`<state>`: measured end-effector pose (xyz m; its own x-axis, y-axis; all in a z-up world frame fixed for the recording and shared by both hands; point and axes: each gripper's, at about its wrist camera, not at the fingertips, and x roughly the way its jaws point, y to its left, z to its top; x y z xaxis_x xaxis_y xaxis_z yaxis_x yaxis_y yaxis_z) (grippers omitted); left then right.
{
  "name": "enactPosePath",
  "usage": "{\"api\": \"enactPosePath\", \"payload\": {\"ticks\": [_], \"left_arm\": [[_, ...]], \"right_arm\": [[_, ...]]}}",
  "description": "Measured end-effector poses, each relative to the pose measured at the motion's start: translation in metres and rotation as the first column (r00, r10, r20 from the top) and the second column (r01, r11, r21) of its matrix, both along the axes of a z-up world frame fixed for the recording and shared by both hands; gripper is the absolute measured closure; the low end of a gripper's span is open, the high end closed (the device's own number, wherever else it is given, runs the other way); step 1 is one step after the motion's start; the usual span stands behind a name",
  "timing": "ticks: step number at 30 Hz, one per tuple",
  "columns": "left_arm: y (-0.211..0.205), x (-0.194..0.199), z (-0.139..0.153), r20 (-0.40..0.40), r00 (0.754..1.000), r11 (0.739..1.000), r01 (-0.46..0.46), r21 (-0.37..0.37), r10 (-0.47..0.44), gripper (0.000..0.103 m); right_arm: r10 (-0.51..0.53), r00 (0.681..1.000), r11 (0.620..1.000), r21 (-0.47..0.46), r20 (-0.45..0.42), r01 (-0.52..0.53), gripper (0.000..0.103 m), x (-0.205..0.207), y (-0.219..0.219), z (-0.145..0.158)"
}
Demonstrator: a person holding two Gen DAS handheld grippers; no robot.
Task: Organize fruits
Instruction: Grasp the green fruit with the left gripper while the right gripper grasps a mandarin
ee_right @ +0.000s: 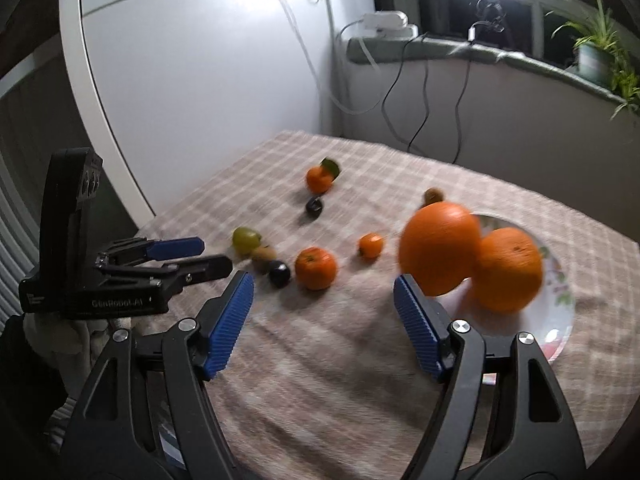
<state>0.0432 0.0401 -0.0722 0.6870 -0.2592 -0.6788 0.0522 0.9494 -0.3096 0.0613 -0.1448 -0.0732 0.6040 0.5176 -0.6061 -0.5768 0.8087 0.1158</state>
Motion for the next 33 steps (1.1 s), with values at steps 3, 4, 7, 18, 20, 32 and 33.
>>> {"api": "enactPosePath", "payload": {"ticks": [3,4,7,18,20,32,33], "left_arm": [[0.010,0.004,-0.008,-0.014,1.000,1.000,-0.026,-0.012,0.026,0.047],[0.012,0.006,-0.010,-0.019,0.999,0.999,-0.030,-0.015,0.030,0.049],[0.016,0.011,-0.016,-0.026,0.999,0.999,-0.037,-0.004,0.037,0.052],[0.023,0.031,-0.024,-0.038,0.998,0.999,-0.051,-0.013,0.051,0.057],[0.022,0.035,-0.025,-0.040,0.998,0.999,-0.049,-0.007,0.049,0.058],[0.023,0.050,-0.033,-0.064,0.996,0.998,-0.056,0.003,0.056,0.063],[0.023,0.051,-0.034,-0.066,0.996,0.998,-0.056,0.002,0.056,0.063]], "right_arm": [[0.008,1.000,1.000,-0.008,-0.020,-0.008,0.028,0.003,0.009,-0.005],[0.001,0.999,1.000,-0.018,-0.032,-0.001,0.028,0.008,0.015,-0.011],[-0.004,0.998,1.000,-0.023,-0.055,0.003,0.037,0.015,0.023,-0.019],[-0.088,0.989,0.996,-0.040,-0.119,0.084,0.055,0.042,0.039,-0.044],[-0.094,0.989,0.995,-0.047,-0.117,0.089,0.055,0.045,0.041,-0.045],[-0.102,0.986,0.993,-0.065,-0.134,0.094,0.055,0.060,0.049,-0.055],[-0.100,0.986,0.993,-0.068,-0.132,0.091,0.055,0.061,0.050,-0.055]]}}
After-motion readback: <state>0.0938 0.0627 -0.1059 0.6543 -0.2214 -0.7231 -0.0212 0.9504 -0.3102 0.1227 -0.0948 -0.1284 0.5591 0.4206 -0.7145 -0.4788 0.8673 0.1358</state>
